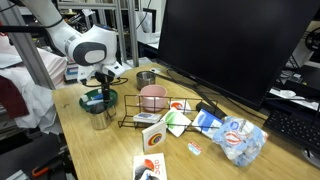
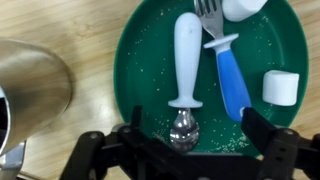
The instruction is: Take one spoon on the plate and put it in the silver jar
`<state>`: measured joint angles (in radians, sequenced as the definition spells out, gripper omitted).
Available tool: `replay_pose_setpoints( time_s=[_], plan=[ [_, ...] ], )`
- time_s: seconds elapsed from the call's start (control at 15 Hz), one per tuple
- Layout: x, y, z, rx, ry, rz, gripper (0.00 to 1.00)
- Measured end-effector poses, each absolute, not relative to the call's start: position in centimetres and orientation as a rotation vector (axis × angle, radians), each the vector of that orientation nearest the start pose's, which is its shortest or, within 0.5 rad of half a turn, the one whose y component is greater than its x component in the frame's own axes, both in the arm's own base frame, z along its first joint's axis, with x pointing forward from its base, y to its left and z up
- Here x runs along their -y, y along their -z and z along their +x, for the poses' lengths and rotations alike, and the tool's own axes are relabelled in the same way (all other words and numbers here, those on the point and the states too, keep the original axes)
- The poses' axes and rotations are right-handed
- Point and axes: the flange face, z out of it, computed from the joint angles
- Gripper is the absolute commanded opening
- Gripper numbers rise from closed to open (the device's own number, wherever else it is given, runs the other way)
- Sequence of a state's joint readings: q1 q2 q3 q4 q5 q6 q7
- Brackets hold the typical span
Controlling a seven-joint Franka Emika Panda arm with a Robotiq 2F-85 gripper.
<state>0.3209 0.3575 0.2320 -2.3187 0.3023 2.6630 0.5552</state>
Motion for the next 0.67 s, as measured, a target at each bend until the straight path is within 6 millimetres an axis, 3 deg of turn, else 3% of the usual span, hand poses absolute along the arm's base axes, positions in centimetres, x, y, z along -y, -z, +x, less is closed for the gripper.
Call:
replay_pose_setpoints(
  time_s=[0.33, 0.4, 0.67],
  plan=[
    [-26.46, -18.48, 44.16, -0.564, -0.206, -2.917, 0.98],
    [-26.48, -18.45, 44.11, -0.581, -0.209, -2.915, 0.74],
    [-26.47, -18.42, 44.07, -0.629, -0.214, -2.908, 0.62]
  ],
)
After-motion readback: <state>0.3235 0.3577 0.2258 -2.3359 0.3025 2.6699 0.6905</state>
